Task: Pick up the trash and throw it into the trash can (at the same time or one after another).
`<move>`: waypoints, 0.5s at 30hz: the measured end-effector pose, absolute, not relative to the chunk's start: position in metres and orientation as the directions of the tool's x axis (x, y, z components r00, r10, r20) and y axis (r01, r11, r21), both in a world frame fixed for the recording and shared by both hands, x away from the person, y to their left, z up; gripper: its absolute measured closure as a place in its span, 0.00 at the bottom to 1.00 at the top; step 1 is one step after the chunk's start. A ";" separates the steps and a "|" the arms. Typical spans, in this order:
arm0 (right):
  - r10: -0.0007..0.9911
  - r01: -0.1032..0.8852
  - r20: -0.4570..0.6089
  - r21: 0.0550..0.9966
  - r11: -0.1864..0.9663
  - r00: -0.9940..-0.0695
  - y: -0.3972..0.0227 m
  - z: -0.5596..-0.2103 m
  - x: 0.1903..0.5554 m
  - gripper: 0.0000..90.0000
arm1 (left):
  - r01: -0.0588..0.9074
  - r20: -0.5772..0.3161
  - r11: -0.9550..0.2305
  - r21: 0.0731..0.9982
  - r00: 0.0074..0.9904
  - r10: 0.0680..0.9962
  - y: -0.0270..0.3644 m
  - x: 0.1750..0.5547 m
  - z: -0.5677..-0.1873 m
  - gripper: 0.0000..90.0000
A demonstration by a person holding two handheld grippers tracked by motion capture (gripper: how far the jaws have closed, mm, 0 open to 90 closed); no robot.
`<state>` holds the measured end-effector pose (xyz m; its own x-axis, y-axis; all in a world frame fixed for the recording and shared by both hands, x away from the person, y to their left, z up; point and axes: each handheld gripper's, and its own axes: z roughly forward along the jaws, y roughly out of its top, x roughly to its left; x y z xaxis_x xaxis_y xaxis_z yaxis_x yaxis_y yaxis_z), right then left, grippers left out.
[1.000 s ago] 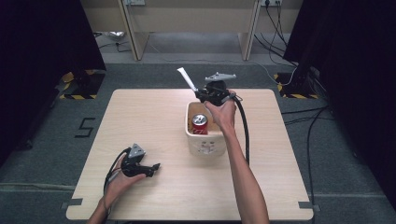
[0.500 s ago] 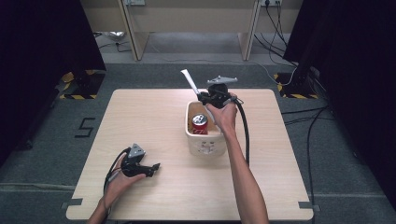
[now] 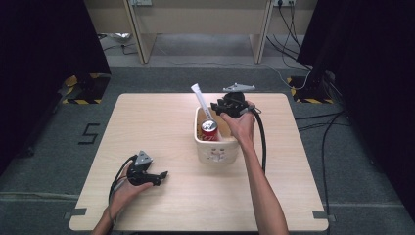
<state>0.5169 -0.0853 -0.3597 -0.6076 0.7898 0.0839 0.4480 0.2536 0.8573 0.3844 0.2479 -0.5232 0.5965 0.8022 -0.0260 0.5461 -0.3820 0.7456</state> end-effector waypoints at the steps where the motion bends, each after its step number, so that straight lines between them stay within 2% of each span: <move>1: 0.791 0.447 0.082 0.858 0.254 -0.606 -0.086 -0.359 0.516 0.68 | 0.546 -0.026 -0.382 0.746 0.597 0.802 0.248 0.384 -0.523 0.16; 15: 0.801 0.442 0.067 0.860 0.256 -0.594 -0.106 -0.350 0.501 0.53 | 0.546 -0.026 -0.382 0.746 0.596 0.802 0.248 0.384 -0.523 0.16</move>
<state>0.5011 -0.1058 -0.3497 -0.5943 0.8014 0.0669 0.4419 0.2560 0.8598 0.3844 0.2479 -0.5232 0.5965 0.8022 -0.0257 0.5459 -0.3820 0.7457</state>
